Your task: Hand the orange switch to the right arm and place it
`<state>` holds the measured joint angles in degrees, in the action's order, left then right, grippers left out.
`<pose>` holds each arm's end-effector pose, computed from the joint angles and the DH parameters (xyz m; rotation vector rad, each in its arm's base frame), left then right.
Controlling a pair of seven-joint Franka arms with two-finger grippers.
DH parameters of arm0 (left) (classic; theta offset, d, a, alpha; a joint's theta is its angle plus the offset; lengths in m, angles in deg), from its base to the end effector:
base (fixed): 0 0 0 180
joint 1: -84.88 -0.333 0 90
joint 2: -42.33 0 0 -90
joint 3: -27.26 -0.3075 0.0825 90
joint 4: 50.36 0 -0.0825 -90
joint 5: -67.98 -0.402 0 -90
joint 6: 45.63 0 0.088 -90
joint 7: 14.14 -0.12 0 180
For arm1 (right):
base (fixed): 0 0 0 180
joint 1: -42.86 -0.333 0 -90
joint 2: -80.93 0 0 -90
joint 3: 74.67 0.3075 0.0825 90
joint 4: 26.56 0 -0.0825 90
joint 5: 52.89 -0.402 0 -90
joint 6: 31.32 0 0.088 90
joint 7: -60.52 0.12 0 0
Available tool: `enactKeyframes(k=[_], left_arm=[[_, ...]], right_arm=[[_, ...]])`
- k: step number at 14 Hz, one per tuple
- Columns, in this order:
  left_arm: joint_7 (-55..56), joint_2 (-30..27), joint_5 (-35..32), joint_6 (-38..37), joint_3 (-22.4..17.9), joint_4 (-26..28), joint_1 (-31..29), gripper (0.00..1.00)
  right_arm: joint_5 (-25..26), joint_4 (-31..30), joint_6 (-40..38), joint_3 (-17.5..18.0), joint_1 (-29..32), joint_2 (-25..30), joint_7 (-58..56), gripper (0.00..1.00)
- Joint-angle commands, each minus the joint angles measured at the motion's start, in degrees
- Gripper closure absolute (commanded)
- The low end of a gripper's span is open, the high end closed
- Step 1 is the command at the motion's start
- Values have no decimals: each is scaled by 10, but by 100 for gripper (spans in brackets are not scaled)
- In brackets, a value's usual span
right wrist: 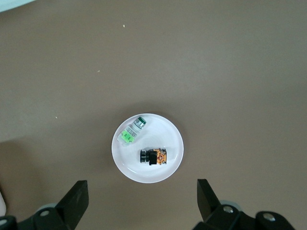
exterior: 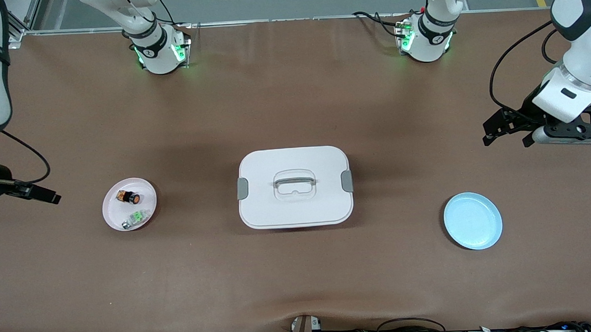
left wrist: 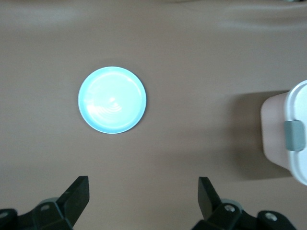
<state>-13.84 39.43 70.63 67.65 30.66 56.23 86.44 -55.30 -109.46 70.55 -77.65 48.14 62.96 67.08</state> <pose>0.5812 -0.0545 0.5256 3.0808 -0.1029 0.2553 0.6679 -0.0885 0.4871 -3.0893 0.4106 -0.0284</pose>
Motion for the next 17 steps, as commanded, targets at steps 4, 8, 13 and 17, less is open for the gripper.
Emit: enactKeyframes(k=[4, 8, 13, 17], left_arm=[[37, -7, -27, -4, -11, -5, 14, 0], [41, -50, -27, -3, -11, 34, 10, 0], [58, -57, -27, -15, -11, 10, 10, 0], [57, -43, -27, -75, -11, -45, 8, 0]], right_arm=[[-85, 38, -13, 3, 47, -3, 8, 0], [-13, 97, -117, 0, 0, -2, 6, 0], [-11, 115, -183, -5, 1, 24, -71, 0], [-28, 107, -211, -47, -11, 49, -172, 0]])
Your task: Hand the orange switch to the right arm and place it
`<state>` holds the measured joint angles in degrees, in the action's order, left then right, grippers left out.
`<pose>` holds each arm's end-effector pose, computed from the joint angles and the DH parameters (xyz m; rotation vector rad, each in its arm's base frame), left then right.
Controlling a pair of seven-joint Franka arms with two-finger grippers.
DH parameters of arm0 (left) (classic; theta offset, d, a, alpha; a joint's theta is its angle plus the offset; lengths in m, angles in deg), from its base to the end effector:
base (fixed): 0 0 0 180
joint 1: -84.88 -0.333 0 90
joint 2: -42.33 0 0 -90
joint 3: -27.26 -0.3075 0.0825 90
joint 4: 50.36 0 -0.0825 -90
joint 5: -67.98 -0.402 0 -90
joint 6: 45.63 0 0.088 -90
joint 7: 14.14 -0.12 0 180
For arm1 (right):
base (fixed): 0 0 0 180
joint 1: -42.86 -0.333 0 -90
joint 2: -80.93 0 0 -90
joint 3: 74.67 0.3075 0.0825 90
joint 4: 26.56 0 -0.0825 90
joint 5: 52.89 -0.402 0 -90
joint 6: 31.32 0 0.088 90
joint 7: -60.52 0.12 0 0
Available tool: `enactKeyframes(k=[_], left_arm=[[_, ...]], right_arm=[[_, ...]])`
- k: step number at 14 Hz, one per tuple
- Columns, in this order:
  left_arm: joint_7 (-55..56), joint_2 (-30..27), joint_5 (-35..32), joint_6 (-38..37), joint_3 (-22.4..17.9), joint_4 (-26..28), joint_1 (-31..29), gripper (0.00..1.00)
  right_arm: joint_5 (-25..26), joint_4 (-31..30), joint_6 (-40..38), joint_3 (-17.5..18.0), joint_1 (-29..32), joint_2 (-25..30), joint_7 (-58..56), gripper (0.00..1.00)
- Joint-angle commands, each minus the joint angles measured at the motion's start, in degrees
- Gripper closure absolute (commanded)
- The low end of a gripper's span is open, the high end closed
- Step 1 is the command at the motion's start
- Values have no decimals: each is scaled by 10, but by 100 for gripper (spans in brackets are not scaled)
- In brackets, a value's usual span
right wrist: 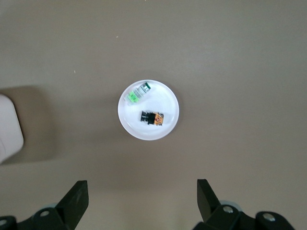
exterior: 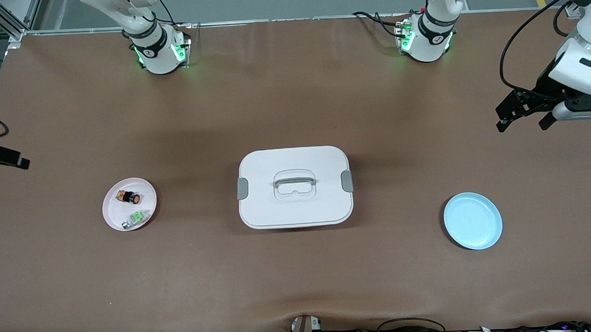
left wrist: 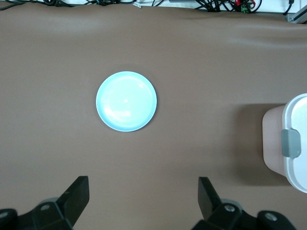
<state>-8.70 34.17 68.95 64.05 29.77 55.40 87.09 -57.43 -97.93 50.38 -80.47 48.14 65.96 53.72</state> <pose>0.5565 -0.0486 0.5787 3.0957 0.0253 0.3247 0.6245 -0.1026 0.5909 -3.0737 0.0984 0.1088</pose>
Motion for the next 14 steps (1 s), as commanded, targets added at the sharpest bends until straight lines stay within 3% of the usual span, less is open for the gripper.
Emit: enactKeyframes(k=[1, 4, 5, 6, 9, 14], left_arm=[[5, 11, -10, -62, -2, -52, 1, 0], [5, 11, -7, -100, -2, -71, 1, 0], [5, 12, -5, -117, -2, -84, 1, 0], [6, 13, -5, -133, -2, -93, 1, 0], [6, 13, -6, -140, -2, -96, 1, 0], [7, 21, -12, -141, 2, -96, 5, 0]], right_arm=[[-6, -18, -8, -24, -15, 29, -60, 0], [-6, -18, -8, -89, -74, 36, -59, 0], [-7, -17, -9, -87, -72, 37, -59, 0], [-9, -17, -8, -81, -68, 42, -59, 0], [2, -21, -7, 13, -16, 55, -50, 0], [2, -85, 12, 18, -1, 95, -30, 0]])
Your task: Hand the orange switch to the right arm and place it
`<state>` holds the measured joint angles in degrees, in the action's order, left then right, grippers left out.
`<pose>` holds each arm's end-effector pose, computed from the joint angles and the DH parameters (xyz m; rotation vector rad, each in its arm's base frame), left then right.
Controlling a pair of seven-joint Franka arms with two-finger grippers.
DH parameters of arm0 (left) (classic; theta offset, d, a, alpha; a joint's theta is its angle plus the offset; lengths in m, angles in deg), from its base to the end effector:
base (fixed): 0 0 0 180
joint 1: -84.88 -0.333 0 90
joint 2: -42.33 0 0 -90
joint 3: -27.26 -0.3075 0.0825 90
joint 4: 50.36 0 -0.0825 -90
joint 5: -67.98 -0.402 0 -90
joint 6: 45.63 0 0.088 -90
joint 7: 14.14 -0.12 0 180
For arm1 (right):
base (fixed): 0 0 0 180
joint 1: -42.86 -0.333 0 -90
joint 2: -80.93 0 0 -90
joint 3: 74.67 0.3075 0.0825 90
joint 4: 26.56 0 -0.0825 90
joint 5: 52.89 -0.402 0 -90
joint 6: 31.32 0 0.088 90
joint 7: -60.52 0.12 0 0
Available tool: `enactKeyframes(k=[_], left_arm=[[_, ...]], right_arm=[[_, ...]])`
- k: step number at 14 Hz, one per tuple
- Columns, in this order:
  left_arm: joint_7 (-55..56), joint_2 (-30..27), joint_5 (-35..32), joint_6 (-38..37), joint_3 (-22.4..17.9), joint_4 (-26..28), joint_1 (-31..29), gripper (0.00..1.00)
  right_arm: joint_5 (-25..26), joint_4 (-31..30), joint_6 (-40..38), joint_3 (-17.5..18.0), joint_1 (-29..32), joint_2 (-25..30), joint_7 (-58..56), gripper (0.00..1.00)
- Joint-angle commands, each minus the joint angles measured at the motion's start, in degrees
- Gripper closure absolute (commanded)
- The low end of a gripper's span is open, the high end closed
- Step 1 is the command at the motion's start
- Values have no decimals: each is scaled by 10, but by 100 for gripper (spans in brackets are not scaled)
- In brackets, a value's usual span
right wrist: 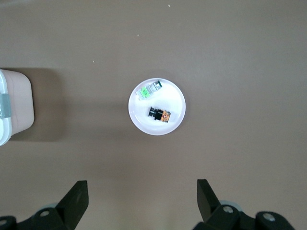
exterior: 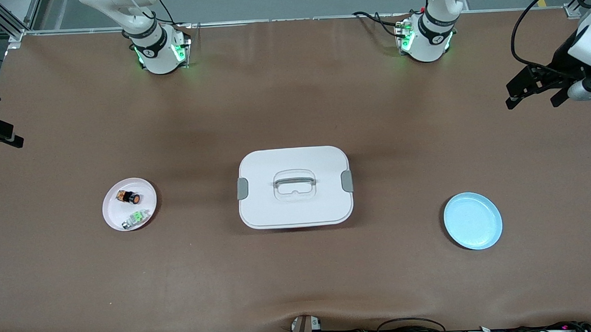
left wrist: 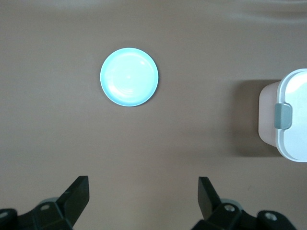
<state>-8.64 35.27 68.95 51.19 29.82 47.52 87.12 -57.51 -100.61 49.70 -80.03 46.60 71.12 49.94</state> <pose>0.5451 -0.0490 0.6148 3.1166 0.0209 0.1609 0.6011 -0.0800 0.6234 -3.0691 -0.0575 0.0572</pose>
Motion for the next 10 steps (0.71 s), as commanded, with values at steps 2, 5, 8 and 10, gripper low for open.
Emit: enactKeyframes(k=[2, 5, 8, 10], left_arm=[[6, 10, -11, -13, 2, -17, 2, 0], [6, 17, -11, -13, 2, -23, 3, 0], [6, 18, -12, -13, 2, -26, 3, 0], [6, 18, -11, -13, 2, -26, 4, 0]], right_arm=[[3, -65, 7, 15, 14, 56, 17, 0], [4, -58, -4, 11, -5, 58, 49, 0], [2, -58, 4, 9, -9, 57, 47, 0], [8, -57, 15, 7, -27, 55, 43, 0]])
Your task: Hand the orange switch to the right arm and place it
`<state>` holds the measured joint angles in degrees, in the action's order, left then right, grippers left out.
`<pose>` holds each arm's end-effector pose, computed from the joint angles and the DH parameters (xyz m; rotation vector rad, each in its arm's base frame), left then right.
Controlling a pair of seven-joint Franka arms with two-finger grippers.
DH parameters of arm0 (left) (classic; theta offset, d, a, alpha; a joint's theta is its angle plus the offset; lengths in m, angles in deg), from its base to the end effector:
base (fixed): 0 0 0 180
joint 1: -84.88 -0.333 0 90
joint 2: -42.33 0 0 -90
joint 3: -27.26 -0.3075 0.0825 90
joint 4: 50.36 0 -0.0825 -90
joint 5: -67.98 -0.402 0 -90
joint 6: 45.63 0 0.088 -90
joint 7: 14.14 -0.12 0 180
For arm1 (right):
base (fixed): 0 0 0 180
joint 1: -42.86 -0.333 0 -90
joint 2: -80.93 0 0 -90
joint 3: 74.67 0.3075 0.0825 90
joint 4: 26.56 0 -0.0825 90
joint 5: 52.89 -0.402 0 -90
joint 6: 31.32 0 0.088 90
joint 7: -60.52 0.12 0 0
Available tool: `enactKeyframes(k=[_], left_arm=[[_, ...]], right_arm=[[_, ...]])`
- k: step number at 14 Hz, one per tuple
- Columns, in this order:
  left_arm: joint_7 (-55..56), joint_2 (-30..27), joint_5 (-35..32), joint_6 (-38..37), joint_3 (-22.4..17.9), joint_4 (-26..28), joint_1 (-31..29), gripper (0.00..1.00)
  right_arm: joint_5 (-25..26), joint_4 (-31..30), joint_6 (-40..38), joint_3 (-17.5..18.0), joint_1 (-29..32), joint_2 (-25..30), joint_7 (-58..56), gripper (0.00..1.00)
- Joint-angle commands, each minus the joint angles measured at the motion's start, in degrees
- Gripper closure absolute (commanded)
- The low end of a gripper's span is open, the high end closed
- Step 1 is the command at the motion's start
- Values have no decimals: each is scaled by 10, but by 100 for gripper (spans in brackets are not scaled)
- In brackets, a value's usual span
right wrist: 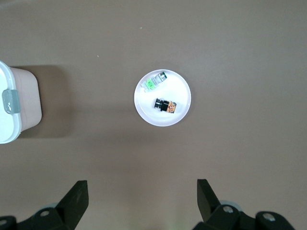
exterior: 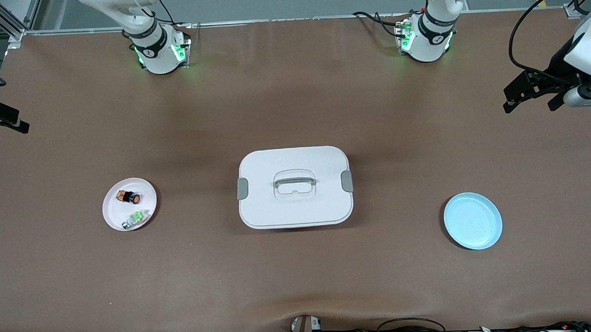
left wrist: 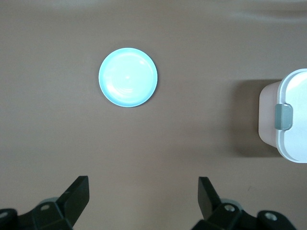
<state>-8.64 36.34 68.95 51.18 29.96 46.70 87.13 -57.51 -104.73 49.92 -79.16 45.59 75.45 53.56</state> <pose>0.5507 -0.0508 0.6118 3.1167 0.0168 0.1537 0.5816 -0.0605 0.6346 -3.0641 -0.0096 0.0499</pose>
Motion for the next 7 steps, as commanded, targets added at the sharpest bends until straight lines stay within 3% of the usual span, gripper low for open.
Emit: enactKeyframes(k=[1, 7], left_arm=[[5, 7, -11, -13, 1, -18, 4, 0], [5, 9, -9, -13, 1, -19, 6, 0]], right_arm=[[22, -16, 9, -1, -26, 11, 13, 0], [29, -14, 16, -10, -28, 8, 19, 0]])
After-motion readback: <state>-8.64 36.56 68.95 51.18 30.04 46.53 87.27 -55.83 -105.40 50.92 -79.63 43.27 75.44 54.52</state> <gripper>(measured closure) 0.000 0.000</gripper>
